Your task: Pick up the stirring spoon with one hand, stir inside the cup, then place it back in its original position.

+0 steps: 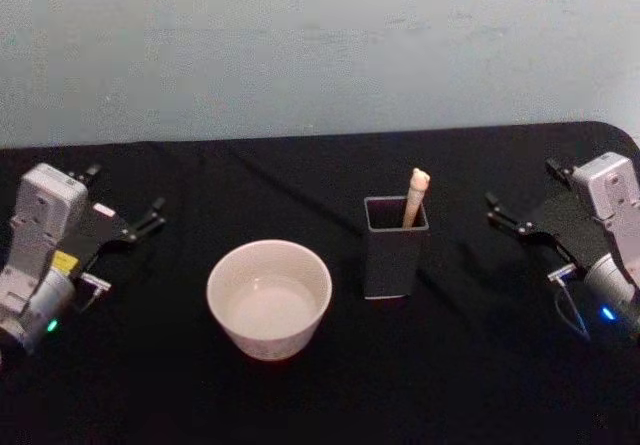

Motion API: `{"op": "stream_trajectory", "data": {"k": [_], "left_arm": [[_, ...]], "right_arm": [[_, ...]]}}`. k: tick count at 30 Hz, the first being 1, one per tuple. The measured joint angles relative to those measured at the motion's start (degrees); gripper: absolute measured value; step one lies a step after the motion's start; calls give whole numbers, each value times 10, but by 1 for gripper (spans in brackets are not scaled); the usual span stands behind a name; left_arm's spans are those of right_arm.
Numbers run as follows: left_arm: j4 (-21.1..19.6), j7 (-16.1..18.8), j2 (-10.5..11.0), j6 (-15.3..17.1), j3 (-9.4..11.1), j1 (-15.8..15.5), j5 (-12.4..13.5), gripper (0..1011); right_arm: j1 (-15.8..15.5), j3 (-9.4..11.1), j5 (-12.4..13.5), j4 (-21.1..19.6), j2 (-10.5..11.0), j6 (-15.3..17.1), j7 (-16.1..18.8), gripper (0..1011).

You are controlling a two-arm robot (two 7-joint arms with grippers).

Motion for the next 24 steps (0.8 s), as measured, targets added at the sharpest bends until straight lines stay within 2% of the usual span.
{"op": "stream_trajectory", "data": {"k": [6,9,19,24], "left_arm": [[0,0,0,0,0,0,0,1001],[0,0,0,0,0,0,0,1001],[0,0,0,0,0,0,0,1001],[0,0,0,0,0,0,0,1001]], "right_arm": [[-1,12,4,0,-3,0,9,1002],[-5,23,18,-6,-2,0,24,1002],[-49,61,84,-65,30,-1,112,1002],[-67,66,106,-86,43,-15,160,1002]]}}
